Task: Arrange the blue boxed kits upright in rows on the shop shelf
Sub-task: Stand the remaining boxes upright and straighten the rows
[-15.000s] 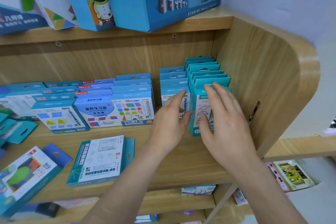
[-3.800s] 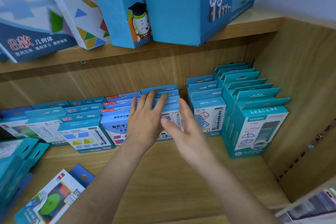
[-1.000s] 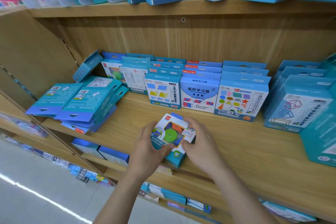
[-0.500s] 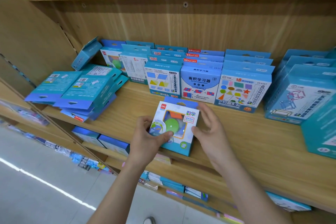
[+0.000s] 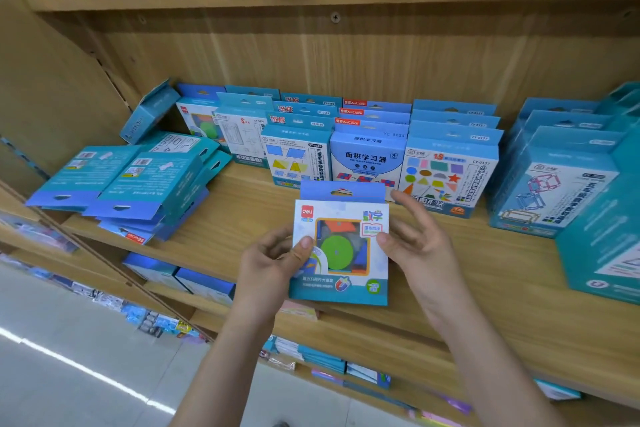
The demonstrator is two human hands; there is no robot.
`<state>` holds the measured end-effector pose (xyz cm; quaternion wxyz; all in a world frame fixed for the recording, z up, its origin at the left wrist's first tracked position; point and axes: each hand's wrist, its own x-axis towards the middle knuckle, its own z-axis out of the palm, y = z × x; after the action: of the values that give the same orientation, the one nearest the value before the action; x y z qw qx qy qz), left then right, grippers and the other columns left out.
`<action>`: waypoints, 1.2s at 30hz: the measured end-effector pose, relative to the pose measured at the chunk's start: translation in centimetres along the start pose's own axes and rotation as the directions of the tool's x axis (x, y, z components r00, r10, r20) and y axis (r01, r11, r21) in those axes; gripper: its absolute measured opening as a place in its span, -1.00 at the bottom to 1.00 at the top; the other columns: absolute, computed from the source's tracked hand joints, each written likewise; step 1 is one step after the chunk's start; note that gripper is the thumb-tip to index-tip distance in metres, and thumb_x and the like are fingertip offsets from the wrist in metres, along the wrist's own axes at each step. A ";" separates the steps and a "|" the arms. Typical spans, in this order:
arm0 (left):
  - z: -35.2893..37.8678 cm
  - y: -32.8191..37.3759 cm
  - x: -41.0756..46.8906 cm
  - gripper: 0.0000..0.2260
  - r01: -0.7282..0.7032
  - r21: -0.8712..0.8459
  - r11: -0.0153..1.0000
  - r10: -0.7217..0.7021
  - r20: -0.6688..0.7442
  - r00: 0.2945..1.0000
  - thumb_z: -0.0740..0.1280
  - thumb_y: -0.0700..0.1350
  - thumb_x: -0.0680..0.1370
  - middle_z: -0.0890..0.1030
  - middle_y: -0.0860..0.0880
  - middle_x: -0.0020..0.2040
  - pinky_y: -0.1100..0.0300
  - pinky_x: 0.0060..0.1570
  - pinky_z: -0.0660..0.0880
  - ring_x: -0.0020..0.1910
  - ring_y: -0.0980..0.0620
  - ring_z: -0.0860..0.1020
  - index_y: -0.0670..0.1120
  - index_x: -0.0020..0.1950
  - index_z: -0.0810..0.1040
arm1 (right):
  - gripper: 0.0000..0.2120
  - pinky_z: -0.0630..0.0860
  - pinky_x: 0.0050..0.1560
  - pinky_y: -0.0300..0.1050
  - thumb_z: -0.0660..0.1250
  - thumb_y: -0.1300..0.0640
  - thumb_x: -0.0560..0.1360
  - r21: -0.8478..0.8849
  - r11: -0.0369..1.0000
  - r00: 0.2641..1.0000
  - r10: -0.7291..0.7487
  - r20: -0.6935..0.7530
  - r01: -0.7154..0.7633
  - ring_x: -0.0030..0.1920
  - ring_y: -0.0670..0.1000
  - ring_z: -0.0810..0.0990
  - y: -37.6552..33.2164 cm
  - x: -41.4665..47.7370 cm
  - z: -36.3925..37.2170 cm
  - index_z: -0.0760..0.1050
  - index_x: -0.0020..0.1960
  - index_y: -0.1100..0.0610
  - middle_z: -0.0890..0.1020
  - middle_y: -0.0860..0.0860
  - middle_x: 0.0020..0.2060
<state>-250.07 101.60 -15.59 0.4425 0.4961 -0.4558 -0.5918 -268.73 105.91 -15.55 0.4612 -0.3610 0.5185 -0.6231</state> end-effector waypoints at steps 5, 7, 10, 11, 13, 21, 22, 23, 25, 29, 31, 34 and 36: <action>0.9 -0.2 -0.1 -0.77 -0.132 0.065 0.989 0.128 0.063 0.990 0.38 -0.31 0.47 0.69 -0.04 -0.04 0.08 -0.14 0.61 -0.05 -0.04 0.66 -0.13 0.09 0.50 | -0.42 0.57 -0.04 -0.20 0.42 0.38 0.41 -0.134 0.987 0.996 -0.094 0.000 0.093 -0.02 -0.06 0.65 -0.5 0.2 -0.6 0.39 0.26 -0.14 0.69 -0.05 -0.04; 1.0 -0.3 0.2 -0.75 -0.160 0.071 0.985 0.155 0.078 0.985 0.36 -0.36 0.48 0.68 -0.04 -0.01 0.09 -0.09 0.60 0.01 -0.03 0.64 -0.15 0.11 0.48 | -0.42 0.55 -0.01 -0.24 0.44 0.38 0.40 -0.212 0.969 0.992 -0.127 0.023 0.129 0.00 -0.11 0.63 -0.9 0.2 -0.9 0.39 0.21 -0.16 0.67 -0.07 -0.02; 1.3 -0.5 0.4 -0.69 -0.208 0.115 0.971 0.197 0.101 0.975 0.34 -0.42 0.48 0.66 -0.03 0.04 0.13 -0.01 0.57 0.08 0.03 0.61 -0.11 0.13 0.45 | -0.46 0.49 -0.01 -0.39 0.44 0.40 0.38 -0.322 0.926 0.981 -0.184 0.064 0.195 -0.01 -0.23 0.59 -1.5 0.0 -1.1 0.43 0.13 -0.14 0.64 -0.12 0.00; 1.4 -0.6 0.5 -0.66 -0.226 0.137 0.964 0.213 0.106 0.971 0.33 -0.42 0.48 0.66 -0.02 0.06 0.15 0.00 0.57 0.09 0.07 0.60 -0.08 0.13 0.44 | -0.48 0.47 -0.01 -0.42 0.44 0.40 0.38 -0.353 0.911 0.977 -0.198 0.076 0.212 -0.01 -0.27 0.57 -1.6 -0.1 -1.2 0.44 0.12 -0.13 0.63 -0.13 -0.01; 1.6 -0.7 0.5 -0.62 -0.258 0.193 0.947 0.238 0.122 0.964 0.33 -0.41 0.48 0.64 0.05 0.06 0.22 0.00 0.56 0.10 0.16 0.58 0.01 0.14 0.43 | -0.52 0.46 0.01 -0.43 0.45 0.36 0.39 -0.419 0.879 0.974 -0.208 0.091 0.227 0.01 -0.28 0.56 -1.8 -0.1 -1.4 0.44 0.13 -0.10 0.62 -0.15 -0.01; 1.3 -1.6 0.9 -0.62 -0.279 0.375 0.884 0.216 0.202 0.955 0.30 -0.40 0.51 0.61 0.15 0.09 0.32 0.00 0.52 0.11 0.22 0.56 0.04 0.15 0.41 | -0.44 0.53 0.08 -0.14 0.46 0.11 0.43 -0.496 0.842 0.976 -0.164 0.142 0.214 0.10 -0.19 0.54 -2.3 0.3 -2.0 0.30 0.25 -0.34 0.58 -0.25 0.05; 1.4 -1.6 1.0 -0.61 -0.279 0.385 0.880 0.211 0.208 0.955 0.30 -0.39 0.51 0.61 0.15 0.08 0.33 0.00 0.52 0.11 0.23 0.56 0.06 0.14 0.41 | -0.46 0.54 0.07 -0.15 0.45 0.07 0.44 -0.484 0.849 0.976 -0.156 0.149 0.210 0.11 -0.19 0.55 -2.4 0.4 -2.0 0.30 0.27 -0.33 0.59 -0.22 0.05; 1.3 -1.6 1.1 -0.60 -0.280 0.395 0.875 0.207 0.218 0.954 0.32 -0.40 0.50 0.62 0.15 0.07 0.34 -0.01 0.52 0.10 0.24 0.57 0.06 0.14 0.41 | -0.48 0.54 0.06 -0.17 0.44 0.03 0.43 -0.458 0.864 0.976 -0.153 0.155 0.208 0.11 -0.18 0.56 -2.5 0.4 -2.0 0.32 0.28 -0.30 0.61 -0.19 0.05; 1.3 -1.6 1.2 -0.59 -0.278 0.416 0.866 0.187 0.246 0.951 0.33 -0.42 0.48 0.62 0.13 0.07 0.36 -0.02 0.50 0.08 0.24 0.57 0.04 0.15 0.42 | -0.53 0.54 0.01 -0.25 0.40 -0.05 0.40 -0.397 0.896 0.976 -0.146 0.159 0.199 0.06 -0.17 0.60 -2.8 0.4 -2.2 0.35 0.27 -0.24 0.65 -0.13 0.01; 1.3 -1.7 0.7 -0.62 -0.263 0.368 0.892 0.164 0.278 0.946 0.36 -0.34 0.49 0.63 0.10 0.09 0.37 -0.01 0.49 0.11 0.20 0.57 -0.02 0.22 0.43 | -0.60 0.51 0.00 -0.31 0.32 -0.13 0.34 -0.323 0.937 0.988 -0.098 0.122 0.132 0.01 -0.19 0.62 -3.1 0.3 -3.4 0.44 0.17 -0.18 0.66 -0.05 -0.01; 1.3 -1.5 0.3 -0.65 -0.254 0.322 0.912 0.164 0.281 0.946 0.37 -0.26 0.51 0.63 0.13 0.11 0.37 -0.01 0.49 0.13 0.22 0.55 0.00 0.25 0.43 | -0.60 0.53 0.08 -0.17 0.30 -0.16 0.36 -0.289 0.954 0.992 -0.057 0.109 0.086 0.09 -0.13 0.61 -2.8 0.2 -4.2 0.49 0.17 -0.12 0.66 -0.05 0.04; 1.3 -0.9 0.0 -0.70 -0.272 0.280 0.921 0.200 0.260 0.945 0.34 -0.16 0.53 0.63 0.13 0.11 0.28 0.04 0.52 0.15 0.17 0.56 0.00 0.25 0.46 | -0.60 0.53 0.04 -0.14 0.25 -0.17 0.36 -0.230 0.973 0.997 0.011 0.071 0.005 0.13 -0.16 0.59 -2.6 -0.3 -4.7 0.53 0.16 -0.11 0.66 -0.12 0.06; 1.1 -0.6 -0.1 -0.69 -0.278 0.254 0.926 0.216 0.248 0.944 0.33 -0.11 0.52 0.64 0.08 0.12 0.11 0.08 0.53 0.16 0.09 0.57 -0.02 0.26 0.47 | -0.60 0.54 0.04 -0.10 0.23 -0.15 0.37 -0.205 0.979 0.999 0.019 0.046 -0.009 0.11 -0.18 0.60 -2.6 -0.7 -4.7 0.53 0.16 -0.08 0.66 -0.14 0.05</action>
<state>-251.24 101.88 -16.04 0.3854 0.4259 -0.6409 -0.5093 -273.44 108.10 -13.92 0.4383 -0.4177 0.5713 -0.5541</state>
